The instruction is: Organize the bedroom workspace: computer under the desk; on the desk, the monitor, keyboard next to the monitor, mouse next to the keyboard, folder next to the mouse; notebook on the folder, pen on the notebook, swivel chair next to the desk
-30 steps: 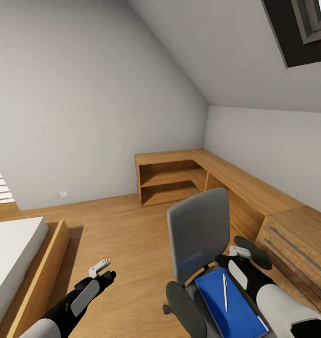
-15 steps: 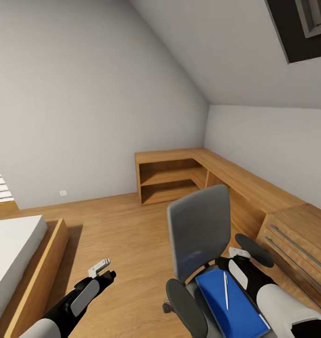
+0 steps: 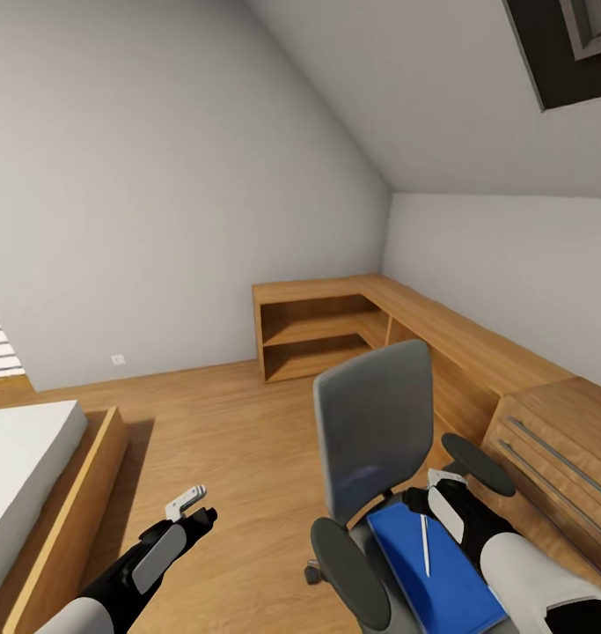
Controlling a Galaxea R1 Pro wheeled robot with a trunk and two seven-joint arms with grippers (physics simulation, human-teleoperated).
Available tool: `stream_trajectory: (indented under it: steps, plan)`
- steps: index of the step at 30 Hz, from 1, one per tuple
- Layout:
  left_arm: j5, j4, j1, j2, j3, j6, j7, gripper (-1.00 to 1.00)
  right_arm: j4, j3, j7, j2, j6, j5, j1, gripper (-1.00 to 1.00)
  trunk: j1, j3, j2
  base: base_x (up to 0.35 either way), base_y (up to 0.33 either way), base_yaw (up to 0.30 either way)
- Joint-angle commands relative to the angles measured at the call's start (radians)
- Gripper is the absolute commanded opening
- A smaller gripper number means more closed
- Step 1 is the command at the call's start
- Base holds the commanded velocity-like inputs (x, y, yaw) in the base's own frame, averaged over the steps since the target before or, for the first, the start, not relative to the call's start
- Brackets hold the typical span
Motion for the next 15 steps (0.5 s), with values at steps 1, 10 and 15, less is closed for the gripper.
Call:
stream_trajectory:
  steps: [1, 10, 15]
  plan:
    - [0.006, -0.002, -0.001, 0.001, -0.007, 0.001, 0.008, 1.0, -0.002, 0.008, -0.008, -0.001, 0.005, -0.01, 0.0, 1.0, 0.004, -0.004, -0.008, 0.0, 0.0, 0.0]
    - [0.005, -0.035, -0.001, 0.001, -0.008, 0.001, 0.009, 1.0, -0.002, 0.008, -0.007, -0.001, -0.001, -0.007, 0.0, 1.0, 0.038, -0.033, -0.071, 0.0, 0.0, 0.0]
    - [0.005, -0.057, 0.0, 0.004, -0.008, 0.001, 0.009, 1.0, -0.002, 0.008, -0.008, -0.002, -0.002, -0.007, 0.0, 1.0, 0.058, -0.048, -0.106, 0.0, 0.0, 0.0]
